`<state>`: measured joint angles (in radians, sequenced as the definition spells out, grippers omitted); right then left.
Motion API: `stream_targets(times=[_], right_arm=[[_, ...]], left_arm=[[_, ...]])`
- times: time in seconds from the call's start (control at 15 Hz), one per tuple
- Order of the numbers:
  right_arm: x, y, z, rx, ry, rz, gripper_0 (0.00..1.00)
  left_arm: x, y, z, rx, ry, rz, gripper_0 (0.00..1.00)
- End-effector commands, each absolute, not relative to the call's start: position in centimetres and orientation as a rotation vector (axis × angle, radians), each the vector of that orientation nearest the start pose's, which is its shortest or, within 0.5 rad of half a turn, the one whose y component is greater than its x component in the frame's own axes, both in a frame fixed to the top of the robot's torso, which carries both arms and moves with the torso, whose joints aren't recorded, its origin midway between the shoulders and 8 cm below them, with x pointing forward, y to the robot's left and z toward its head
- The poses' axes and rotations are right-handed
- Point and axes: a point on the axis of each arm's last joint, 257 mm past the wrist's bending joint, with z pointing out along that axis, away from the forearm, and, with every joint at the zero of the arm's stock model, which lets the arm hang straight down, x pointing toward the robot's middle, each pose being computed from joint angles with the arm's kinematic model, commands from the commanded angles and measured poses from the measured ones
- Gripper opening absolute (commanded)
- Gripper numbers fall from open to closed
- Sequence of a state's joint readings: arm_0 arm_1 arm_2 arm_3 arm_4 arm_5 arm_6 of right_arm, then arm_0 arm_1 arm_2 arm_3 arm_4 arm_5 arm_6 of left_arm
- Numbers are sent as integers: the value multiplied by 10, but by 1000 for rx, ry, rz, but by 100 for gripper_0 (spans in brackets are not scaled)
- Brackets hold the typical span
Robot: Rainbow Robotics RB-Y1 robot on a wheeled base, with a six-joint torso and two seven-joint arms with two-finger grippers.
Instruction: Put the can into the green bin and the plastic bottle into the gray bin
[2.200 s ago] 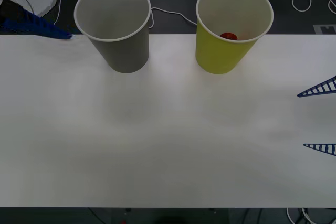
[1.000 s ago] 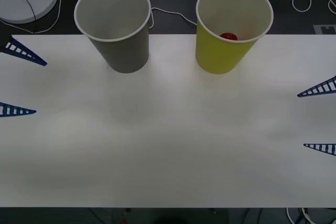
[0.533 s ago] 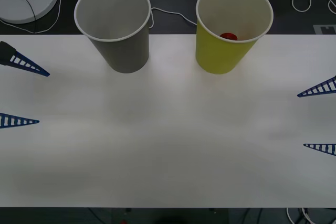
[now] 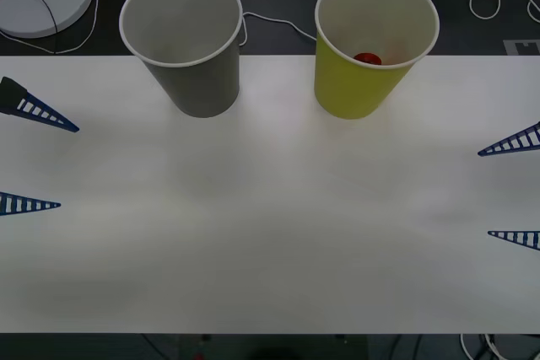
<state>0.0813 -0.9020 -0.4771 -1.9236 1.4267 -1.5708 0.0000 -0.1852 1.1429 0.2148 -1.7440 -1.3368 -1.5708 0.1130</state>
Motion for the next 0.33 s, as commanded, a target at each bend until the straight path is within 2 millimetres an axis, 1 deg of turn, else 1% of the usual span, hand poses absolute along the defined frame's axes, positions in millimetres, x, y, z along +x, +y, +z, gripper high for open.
stream_targets(times=[0.07,0.33], right_arm=[[338,-309,-140,-1754,1473,180,100],[338,-309,-140,-1754,1473,180,100]], left_arm=[[371,308,-112,1857,1561,-263,100],[371,308,-112,1857,1561,-263,100]])
